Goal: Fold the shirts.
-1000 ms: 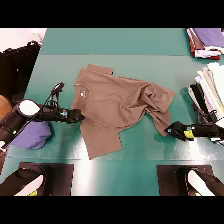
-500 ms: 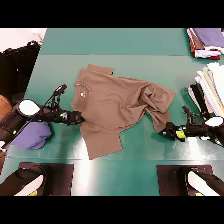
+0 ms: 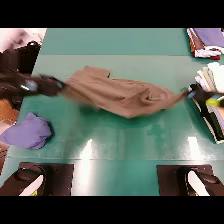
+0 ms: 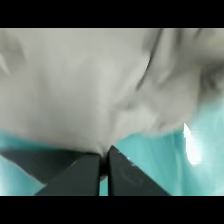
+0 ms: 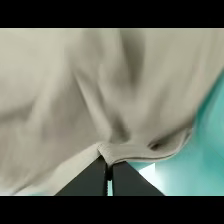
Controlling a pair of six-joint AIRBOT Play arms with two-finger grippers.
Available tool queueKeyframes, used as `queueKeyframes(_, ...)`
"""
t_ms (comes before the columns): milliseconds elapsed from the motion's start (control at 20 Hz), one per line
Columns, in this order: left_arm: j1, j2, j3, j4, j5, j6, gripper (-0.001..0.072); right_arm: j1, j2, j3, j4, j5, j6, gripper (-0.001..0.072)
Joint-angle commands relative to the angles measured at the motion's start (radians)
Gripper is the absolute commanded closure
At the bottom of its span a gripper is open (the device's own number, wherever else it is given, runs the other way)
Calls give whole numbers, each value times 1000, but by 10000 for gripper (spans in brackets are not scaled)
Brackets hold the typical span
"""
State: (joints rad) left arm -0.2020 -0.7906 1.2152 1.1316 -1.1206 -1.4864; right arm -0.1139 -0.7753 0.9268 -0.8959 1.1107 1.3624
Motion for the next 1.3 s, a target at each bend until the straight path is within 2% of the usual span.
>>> queueKeyframes(0, 0, 37, 376, 108, -74, -9, 682, -62, 60, 338, 3, 26, -3, 694)
queueKeyframes(100, 0, 37, 585, 133, -76, -10, 682, -116, 55, 539, 3, 68, -18, 694)
queueKeyframes(300, 0, 35, 882, 204, -17, -85, 682, -278, -28, 944, 3, 232, -21, 695)
queueKeyframes(450, 0, 35, 936, 228, 35, -88, 683, -377, -122, 1196, 4, 272, -11, 695)
queueKeyframes(550, 0, 16, 895, 286, -5, -89, 682, -402, -175, 1266, 6, 287, 8, 695)
queueKeyframes(700, 0, -51, 746, 399, -57, -122, 682, -365, -238, 1173, 5, 337, 25, 695)
queueKeyframes(850, 0, -211, 601, 405, -116, -122, 682, -258, -321, 952, -8, 383, 25, 695)
queueKeyframes(1000, 0, -414, 472, 370, -181, -121, 682, -104, -462, 827, -207, 441, 34, 695)
queueKeyframes(1100, 1, -544, 417, 332, -171, -102, 681, -16, -581, 779, -316, 449, 50, 695)
queueKeyframes(1250, 10, -726, 409, 330, -50, -47, 681, 51, -767, 784, -335, 408, 51, 695)
